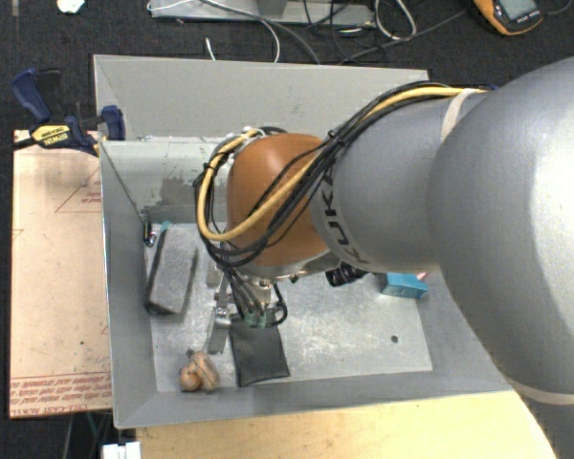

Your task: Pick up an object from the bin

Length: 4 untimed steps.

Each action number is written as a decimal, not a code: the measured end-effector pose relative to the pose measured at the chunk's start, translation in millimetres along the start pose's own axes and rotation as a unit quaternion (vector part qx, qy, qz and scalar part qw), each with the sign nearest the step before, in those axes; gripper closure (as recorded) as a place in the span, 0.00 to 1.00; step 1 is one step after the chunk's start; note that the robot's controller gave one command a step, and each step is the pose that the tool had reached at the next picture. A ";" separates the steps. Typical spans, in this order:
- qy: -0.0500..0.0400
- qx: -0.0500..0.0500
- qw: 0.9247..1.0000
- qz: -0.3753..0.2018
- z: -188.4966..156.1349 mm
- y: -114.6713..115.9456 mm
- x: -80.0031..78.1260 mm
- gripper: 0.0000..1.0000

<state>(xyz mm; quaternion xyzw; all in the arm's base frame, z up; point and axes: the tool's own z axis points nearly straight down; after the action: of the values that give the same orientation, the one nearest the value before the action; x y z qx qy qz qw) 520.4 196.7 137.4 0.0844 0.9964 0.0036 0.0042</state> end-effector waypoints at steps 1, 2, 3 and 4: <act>0.000 0.001 0.995 -0.095 -3.5 -3.1 7.9 0.00; 0.000 0.000 0.981 -0.193 -38.9 -3.0 28.8 0.00; -0.001 -0.001 0.985 -0.172 37.2 -28.8 27.9 0.00; -0.007 -0.003 0.986 -0.168 58.4 -14.2 30.9 0.00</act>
Offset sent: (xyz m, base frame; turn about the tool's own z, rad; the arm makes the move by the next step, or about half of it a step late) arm -0.0304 0.0017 0.0398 -0.3900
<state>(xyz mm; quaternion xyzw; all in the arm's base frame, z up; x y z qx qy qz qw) 488.1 188.3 78.7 -0.0841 0.9964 0.0048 0.0124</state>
